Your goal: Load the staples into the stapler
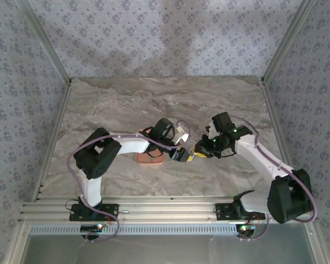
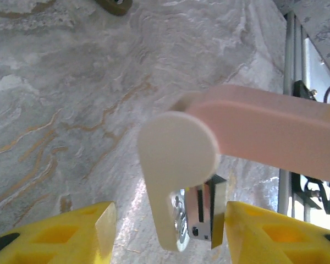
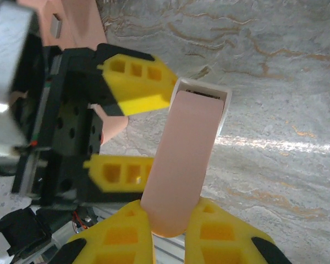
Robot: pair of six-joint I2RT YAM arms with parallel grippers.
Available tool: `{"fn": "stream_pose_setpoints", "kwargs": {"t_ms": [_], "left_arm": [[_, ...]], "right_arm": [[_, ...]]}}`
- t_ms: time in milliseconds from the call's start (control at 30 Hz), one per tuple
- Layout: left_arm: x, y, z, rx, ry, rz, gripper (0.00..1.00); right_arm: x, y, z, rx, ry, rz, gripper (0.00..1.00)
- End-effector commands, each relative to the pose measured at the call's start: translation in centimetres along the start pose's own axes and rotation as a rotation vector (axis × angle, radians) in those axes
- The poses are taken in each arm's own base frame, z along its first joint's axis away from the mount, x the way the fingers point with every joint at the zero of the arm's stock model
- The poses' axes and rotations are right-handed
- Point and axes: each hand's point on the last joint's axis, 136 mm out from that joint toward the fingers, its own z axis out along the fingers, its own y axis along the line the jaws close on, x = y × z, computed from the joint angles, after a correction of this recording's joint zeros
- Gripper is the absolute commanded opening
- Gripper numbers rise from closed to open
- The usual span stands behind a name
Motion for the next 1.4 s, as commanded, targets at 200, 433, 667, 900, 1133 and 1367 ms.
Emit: {"fn": "stream_pose_setpoints", "kwargs": {"t_ms": [200,433,667,900,1133,1367], "left_arm": [[-1.2,-1.6,0.2,0.108,-0.053,0.052,0.48],[-0.5,-2.6,-0.1,0.164,-0.037,0.068,0.30],[0.2,-3.1,-0.3,0.193,-0.025,0.046,0.24],[0.4,-3.7,-0.6,0.216,-0.029,0.022,0.24],[-0.9,-3.6,-0.5,0.227,-0.103,-0.090,0.26],[-1.9,-2.9,-0.2,0.222,-0.147,-0.185,0.26]], "right_arm": [[0.9,1.7,-1.1,-0.072,0.039,-0.020,0.12],[0.2,2.3,-1.2,-0.098,0.024,-0.025,0.12],[-2.3,2.3,-2.5,-0.103,-0.107,-0.049,0.20],[-6.8,3.0,-3.5,-0.162,-0.301,-0.058,0.33],[-7.7,2.8,-5.2,-0.141,-0.452,-0.104,0.51],[-4.9,1.3,-6.3,0.000,-0.574,-0.134,0.54]]}}
